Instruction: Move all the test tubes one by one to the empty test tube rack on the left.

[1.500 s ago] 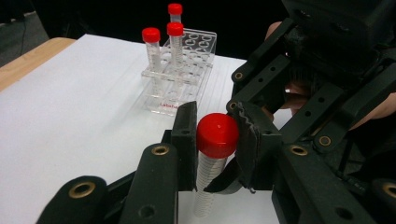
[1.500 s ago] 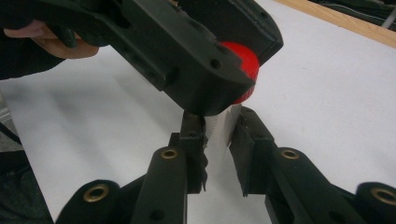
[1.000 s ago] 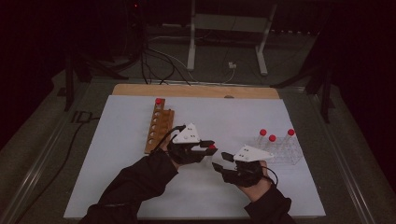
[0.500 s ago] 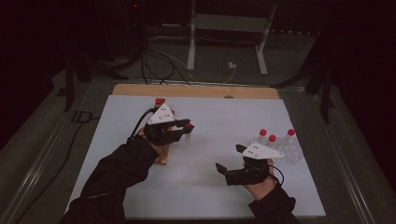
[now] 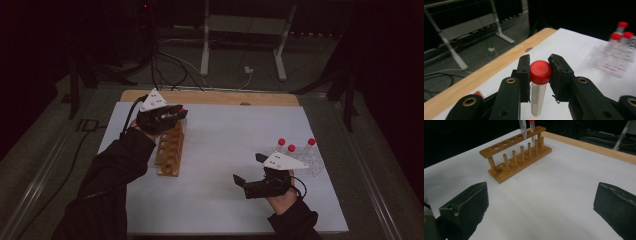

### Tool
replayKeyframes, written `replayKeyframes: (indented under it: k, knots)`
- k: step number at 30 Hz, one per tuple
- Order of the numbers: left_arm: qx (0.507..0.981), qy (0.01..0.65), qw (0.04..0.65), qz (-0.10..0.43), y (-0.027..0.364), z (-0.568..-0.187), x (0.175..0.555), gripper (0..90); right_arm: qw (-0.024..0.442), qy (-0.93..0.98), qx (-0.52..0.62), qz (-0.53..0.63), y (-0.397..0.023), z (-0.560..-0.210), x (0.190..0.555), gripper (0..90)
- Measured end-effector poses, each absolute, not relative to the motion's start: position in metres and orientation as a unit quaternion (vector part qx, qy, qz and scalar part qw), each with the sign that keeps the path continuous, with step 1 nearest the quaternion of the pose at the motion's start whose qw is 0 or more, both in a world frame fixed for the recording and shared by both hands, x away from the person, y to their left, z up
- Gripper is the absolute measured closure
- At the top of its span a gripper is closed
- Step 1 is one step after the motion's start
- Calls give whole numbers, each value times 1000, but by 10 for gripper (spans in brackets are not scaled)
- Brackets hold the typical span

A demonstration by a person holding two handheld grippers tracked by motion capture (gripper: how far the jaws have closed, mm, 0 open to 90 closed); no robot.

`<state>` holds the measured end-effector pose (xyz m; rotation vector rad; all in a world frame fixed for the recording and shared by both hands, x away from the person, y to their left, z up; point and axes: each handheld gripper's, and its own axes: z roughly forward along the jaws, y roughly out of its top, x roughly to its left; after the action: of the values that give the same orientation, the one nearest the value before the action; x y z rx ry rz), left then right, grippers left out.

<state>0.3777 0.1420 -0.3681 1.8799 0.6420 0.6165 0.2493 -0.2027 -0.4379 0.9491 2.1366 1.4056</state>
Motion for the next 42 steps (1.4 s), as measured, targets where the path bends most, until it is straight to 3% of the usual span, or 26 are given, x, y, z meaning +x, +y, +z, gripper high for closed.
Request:
replayKeyframes:
  k: [22, 42]
  knots:
    - [736, 350, 482, 323, 171, -384, 410, 722, 195, 769, 338, 507, -205, -439, 251, 0]
    - [747, 392, 450, 294, 167, -432, 426, 721, 195, 763, 337, 516, -208, -438, 250, 0]
